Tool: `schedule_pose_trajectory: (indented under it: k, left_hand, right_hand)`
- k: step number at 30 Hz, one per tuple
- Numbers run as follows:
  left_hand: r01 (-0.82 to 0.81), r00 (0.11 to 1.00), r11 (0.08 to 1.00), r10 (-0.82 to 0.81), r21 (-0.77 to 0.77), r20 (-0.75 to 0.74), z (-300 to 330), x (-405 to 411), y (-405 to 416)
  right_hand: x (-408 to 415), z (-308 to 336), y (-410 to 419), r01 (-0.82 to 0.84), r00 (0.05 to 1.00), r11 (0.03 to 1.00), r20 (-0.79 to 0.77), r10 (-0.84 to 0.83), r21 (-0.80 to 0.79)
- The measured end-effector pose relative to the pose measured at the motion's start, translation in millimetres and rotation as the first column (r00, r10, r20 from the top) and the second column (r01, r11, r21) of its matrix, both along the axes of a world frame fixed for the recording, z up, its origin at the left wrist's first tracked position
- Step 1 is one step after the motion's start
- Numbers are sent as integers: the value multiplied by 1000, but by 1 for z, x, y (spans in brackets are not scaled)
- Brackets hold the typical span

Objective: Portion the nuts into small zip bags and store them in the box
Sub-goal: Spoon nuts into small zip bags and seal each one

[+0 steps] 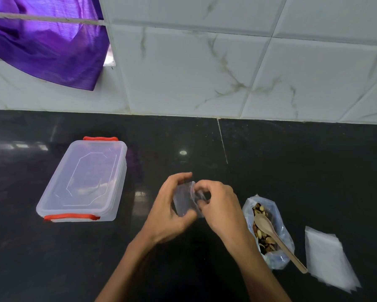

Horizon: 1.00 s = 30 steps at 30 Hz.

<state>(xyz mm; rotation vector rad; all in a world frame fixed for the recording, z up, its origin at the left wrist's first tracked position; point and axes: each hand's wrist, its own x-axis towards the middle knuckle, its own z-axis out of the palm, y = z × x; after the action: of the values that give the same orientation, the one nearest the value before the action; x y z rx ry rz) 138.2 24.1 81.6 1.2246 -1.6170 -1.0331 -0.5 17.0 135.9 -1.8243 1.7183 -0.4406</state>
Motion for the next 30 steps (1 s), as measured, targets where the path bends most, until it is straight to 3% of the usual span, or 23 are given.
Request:
schedule_pose_trajectory:
  k: [3,6,10,21,30]
  left_hand:
    - [203,976,974,-210,105,63,-14,5,-3]
    - [119,992,992,-117,30,-50,-16,-4,0]
    - [66,997,997,-68,-46,-48,-11,-7,0]
    - [-10,998,989,0,-149,-66,-19,-11,2]
    - [-49,991,979,23,-197,-133,-20,-15,5]
  right_hand:
    - [1,1,3,10,1000,999,-14,-11,-42]
    - [3,2,4,35,999,998,0,-35,-44]
    - [1,7,4,51,999,995,22,-49,-91]
    - [-4,17,5,-28,998,1000,56,29,-12]
    - [-5,19,6,-205,972,976,-130,195,-74]
